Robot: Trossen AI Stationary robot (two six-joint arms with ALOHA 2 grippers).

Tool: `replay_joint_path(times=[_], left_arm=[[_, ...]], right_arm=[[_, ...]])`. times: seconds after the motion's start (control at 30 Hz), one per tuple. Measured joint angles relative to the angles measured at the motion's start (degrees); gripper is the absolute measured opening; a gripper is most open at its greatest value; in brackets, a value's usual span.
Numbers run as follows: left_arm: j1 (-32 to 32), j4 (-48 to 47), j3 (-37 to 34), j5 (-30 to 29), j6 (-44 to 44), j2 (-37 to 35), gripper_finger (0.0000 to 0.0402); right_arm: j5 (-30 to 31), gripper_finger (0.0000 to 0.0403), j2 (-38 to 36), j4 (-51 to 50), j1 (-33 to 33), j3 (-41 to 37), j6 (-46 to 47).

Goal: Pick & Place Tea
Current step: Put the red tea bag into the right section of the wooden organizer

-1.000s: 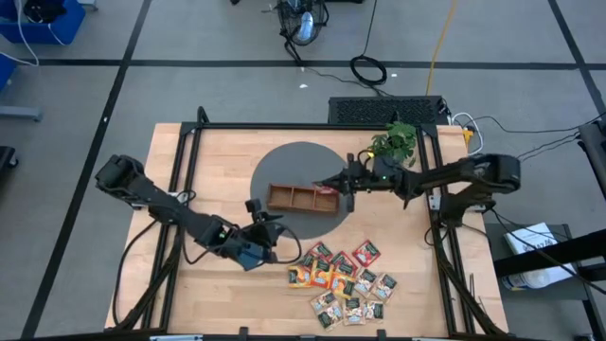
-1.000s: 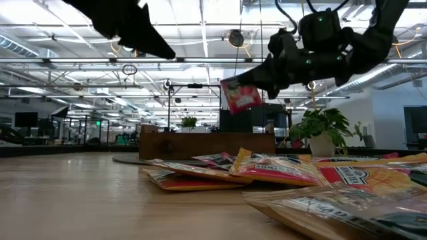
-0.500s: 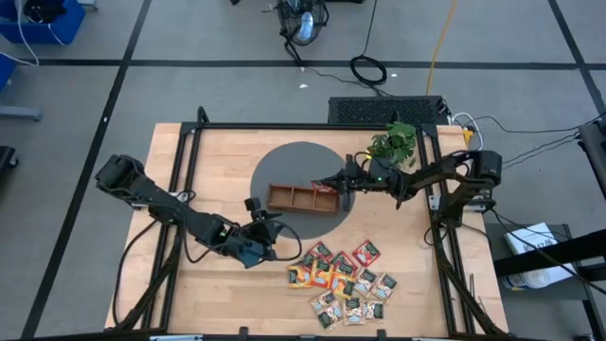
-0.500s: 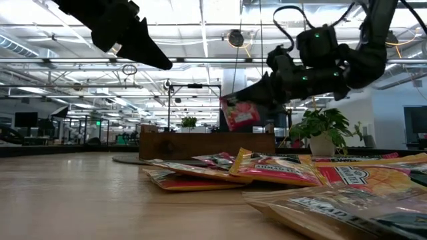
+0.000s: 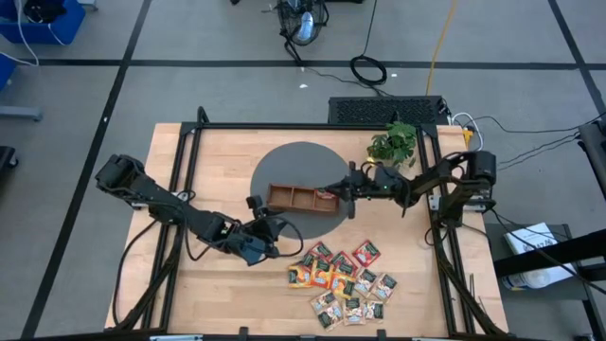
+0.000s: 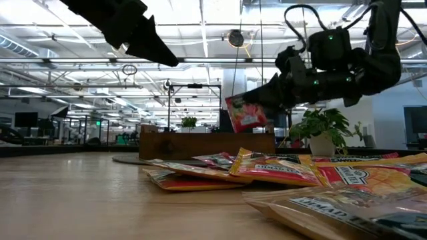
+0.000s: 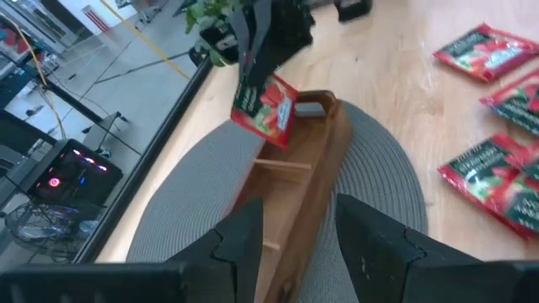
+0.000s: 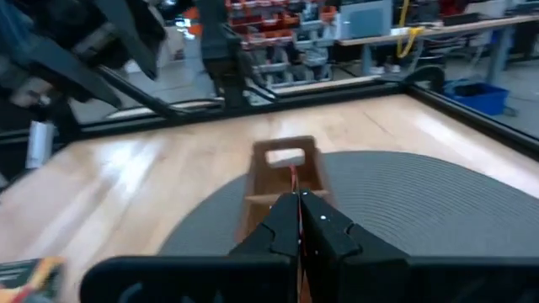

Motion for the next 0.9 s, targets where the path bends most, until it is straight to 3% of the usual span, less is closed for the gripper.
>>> replay_joint_path(times=[0.27, 0.7, 0.9], left_arm=[[0.03, 0.35, 0.02, 0.02, -0.07, 0.0, 0.0154], [0.03, -0.03, 0.02, 0.02, -0.29, 0.0, 0.0154], [0.03, -0.07, 0.02, 0.08, -0.5, 0.0, 0.0154]], right_arm=[[1.25, 0.0, 6.95, 4.84, -0.13, 0.85, 1.04], [2.52, 0.0002, 7.75, 4.18, -0.11, 0.88, 1.25], [2.63, 0.0047, 7.75, 4.04, -0.09, 0.88, 2.34]])
